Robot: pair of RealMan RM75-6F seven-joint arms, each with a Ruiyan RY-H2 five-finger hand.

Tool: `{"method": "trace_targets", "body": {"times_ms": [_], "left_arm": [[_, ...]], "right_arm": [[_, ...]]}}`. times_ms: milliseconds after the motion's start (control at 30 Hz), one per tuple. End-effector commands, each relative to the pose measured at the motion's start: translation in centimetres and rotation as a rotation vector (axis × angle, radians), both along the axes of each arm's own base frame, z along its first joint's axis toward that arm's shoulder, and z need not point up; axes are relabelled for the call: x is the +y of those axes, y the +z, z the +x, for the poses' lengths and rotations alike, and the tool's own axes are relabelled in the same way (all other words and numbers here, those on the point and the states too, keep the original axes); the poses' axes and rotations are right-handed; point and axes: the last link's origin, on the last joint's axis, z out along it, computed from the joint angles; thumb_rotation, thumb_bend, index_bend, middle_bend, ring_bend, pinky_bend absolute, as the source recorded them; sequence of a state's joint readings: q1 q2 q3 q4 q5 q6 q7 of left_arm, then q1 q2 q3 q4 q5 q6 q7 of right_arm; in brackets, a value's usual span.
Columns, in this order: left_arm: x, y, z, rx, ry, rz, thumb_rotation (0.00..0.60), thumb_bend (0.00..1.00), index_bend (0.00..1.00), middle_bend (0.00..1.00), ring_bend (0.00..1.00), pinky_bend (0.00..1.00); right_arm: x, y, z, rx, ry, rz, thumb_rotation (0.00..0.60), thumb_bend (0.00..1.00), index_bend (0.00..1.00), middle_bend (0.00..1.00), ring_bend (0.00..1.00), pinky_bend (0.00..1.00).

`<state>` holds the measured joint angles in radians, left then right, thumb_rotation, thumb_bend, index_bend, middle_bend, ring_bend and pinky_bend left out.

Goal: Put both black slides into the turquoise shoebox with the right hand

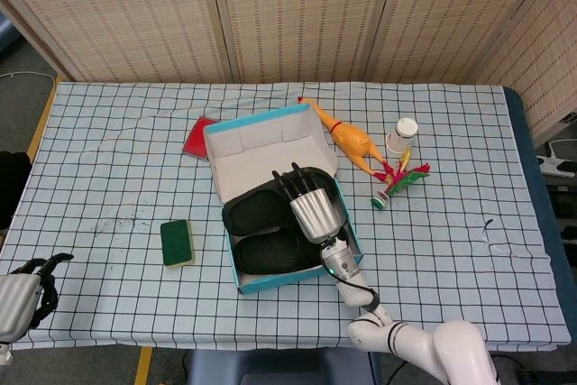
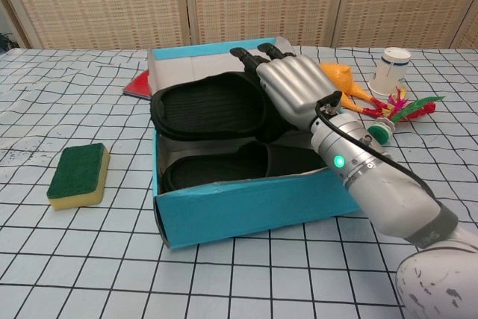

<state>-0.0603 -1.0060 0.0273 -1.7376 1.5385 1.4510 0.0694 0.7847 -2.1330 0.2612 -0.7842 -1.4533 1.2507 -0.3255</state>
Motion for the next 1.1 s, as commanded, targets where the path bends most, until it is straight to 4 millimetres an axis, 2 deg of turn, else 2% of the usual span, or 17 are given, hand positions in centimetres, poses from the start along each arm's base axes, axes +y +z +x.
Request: {"method": "trace_targets", "body": {"times_ms": [33, 333, 667, 767, 833, 867, 933, 1033, 1100], "left_arm": [[0.0, 0.0, 0.0, 0.0, 0.0, -0.002, 0.6, 0.53, 0.26, 0.24, 0.31, 0.53], [0.0, 0.0, 0.0, 0.002, 0.001, -0.001, 0.6, 0.53, 0.26, 0.24, 0.31, 0.53], [0.2, -0.1, 0.0, 0.005, 0.002, -0.003, 0.6, 0.53, 0.26, 0.24, 0.31, 0.53], [0.2, -0.2, 0.0, 0.005, 0.007, -0.002, 0.6, 0.53, 0.26, 0.24, 0.32, 0.53], [0.1, -0.2, -0.1, 0.006, 0.009, -0.004, 0.6, 0.53, 0.26, 0.24, 0.31, 0.53], [0.0, -0.2, -0.1, 0.007, 0.008, -0.005, 0.6, 0.53, 0.26, 0.24, 0.31, 0.53], [0.0, -0.2, 0.0, 0.008, 0.004, -0.006, 0.6, 0.53, 0.26, 0.24, 0.31, 0.53], [0.1, -0.2, 0.0, 0.006, 0.004, -0.004, 0.6, 0.53, 0.26, 0.24, 0.31, 0.53], [0.1, -0.2, 0.0, 0.005, 0.005, -0.003, 0.6, 0.53, 0.26, 0.24, 0.31, 0.53]], "right_arm": [[0.0, 0.5, -0.2, 0.007, -0.004, 0.013, 0.6, 0.04, 0.0, 0.0, 0.0, 0.04], [1.0, 2.0, 0.4, -0.077, -0.026, 0.077, 0.6, 0.04, 0.0, 0.0, 0.0, 0.01], [3.2, 5.4, 1.8, -0.221, -0.141, 0.315, 0.6, 0.04, 0.0, 0.0, 0.0, 0.01], [3.5, 6.4, 2.6, -0.264, -0.131, 0.319, 0.6, 0.04, 0.0, 0.01, 0.0, 0.03], [3.6, 6.6, 3.0, -0.284, -0.107, 0.283, 0.6, 0.04, 0.02, 0.1, 0.01, 0.13], [3.6, 6.4, 3.1, -0.299, -0.095, 0.268, 0.6, 0.04, 0.06, 0.16, 0.04, 0.2], [3.6, 6.0, 3.4, -0.327, -0.09, 0.27, 0.6, 0.04, 0.21, 0.27, 0.13, 0.36], [3.5, 5.5, 3.4, -0.327, -0.099, 0.282, 0.6, 0.06, 0.38, 0.44, 0.29, 0.47], [3.3, 5.2, 3.4, -0.315, -0.097, 0.27, 0.6, 0.08, 0.46, 0.48, 0.34, 0.5]]}}
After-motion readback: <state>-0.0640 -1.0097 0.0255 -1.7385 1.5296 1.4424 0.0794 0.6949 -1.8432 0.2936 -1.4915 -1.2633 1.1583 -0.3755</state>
